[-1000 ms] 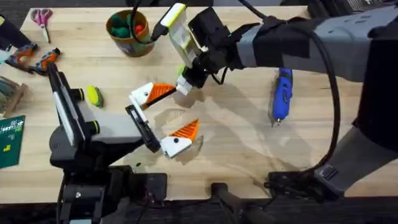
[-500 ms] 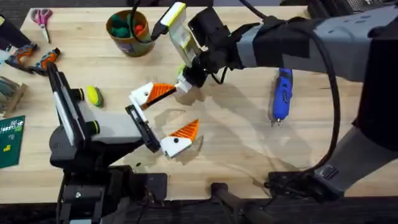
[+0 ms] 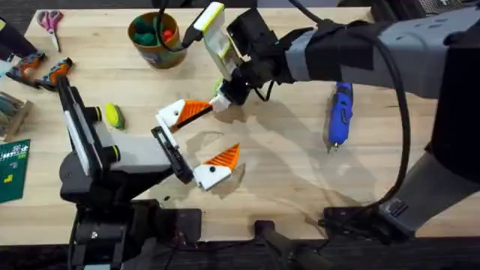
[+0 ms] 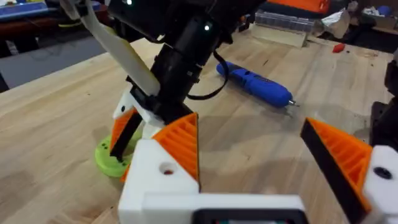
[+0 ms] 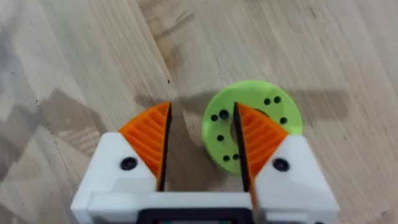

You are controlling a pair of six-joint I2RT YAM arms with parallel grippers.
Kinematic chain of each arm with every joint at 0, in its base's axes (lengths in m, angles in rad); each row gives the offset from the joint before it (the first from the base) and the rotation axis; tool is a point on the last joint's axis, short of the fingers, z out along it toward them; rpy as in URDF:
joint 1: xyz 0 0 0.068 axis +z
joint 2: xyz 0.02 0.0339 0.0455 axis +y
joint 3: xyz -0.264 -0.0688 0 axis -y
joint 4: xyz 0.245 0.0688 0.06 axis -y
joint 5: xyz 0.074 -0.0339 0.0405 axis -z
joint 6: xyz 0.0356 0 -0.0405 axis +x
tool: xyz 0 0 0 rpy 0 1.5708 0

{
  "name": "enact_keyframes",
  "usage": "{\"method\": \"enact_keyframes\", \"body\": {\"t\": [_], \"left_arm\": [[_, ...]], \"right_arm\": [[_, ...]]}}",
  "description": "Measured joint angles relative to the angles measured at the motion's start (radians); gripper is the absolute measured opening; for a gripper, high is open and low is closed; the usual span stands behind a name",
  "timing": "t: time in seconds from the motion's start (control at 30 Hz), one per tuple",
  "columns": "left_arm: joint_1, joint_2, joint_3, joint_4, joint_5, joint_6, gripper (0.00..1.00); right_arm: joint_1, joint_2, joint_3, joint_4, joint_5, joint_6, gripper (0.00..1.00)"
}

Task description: Pick up the gripper from the table and insert it into the empty holder that is missing its gripper. Then pick up a screw, insert it into the mounting hole, and use the screwdriver to tighten it. Finally, clean up the table by picking up the vegetable and placing it into the bucket.

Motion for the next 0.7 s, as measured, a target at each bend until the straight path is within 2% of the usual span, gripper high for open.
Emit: {"method": "enact_keyframes", "body": {"t": [0.53, 0.7], "left_arm": [[0.0, 0.0, 0.0, 0.0, 0.0, 0.0, 0.986], [0.0, 0.0, 0.0, 0.0, 0.0, 0.0, 0.986]], "right_arm": [[0.0, 0.0, 0.0, -0.009, 0.0, 0.0, 0.556], [0.0, 0.0, 0.0, -0.022, 0.001, 0.0, 0.463]]}}
